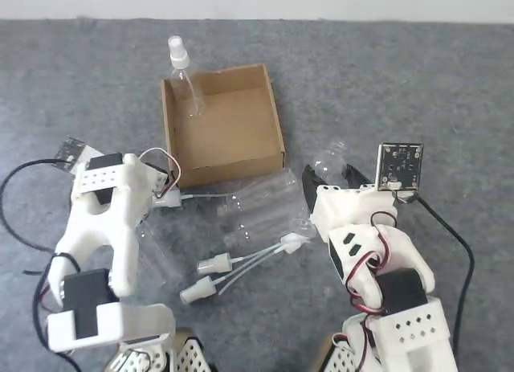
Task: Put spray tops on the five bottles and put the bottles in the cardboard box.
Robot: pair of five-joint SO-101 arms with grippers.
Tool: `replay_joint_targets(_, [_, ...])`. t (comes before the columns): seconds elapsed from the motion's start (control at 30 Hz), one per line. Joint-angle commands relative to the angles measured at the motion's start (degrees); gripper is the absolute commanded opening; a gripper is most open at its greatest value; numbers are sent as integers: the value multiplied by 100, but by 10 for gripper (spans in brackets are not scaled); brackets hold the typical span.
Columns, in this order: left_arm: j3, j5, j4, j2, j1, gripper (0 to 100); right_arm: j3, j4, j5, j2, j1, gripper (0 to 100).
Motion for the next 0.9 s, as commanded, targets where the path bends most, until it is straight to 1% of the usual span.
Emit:
replay_joint_targets(0.0, [-92, 88, -360, 229, 18, 239, -62, -154, 62, -119, 40, 34])
replay_joint_targets(0.07, [-295, 88, -325, 536, 9, 239, -62, -154, 62, -119, 40, 34])
replay_joint_targets(0.2, [-892, 123, 246, 985, 0, 225, -62, -154, 62, -119, 40, 34])
replay_joint_targets(0.27, [-1068, 220, 413, 1108, -18, 171, -62, -154, 62, -119, 40, 34])
replay_joint_targets(0.4, [-1112, 220, 431, 1187, -26, 8, -62, -154, 62, -119, 31, 34])
replay_joint_targets(0.77, [-1121, 211, 475, 1169, -97, 11, -62, -154, 62, -119, 31, 34])
replay_joint_targets(0.87, [-1279, 202, 774, 1125, -105, 11, -62, -154, 62, -119, 31, 34])
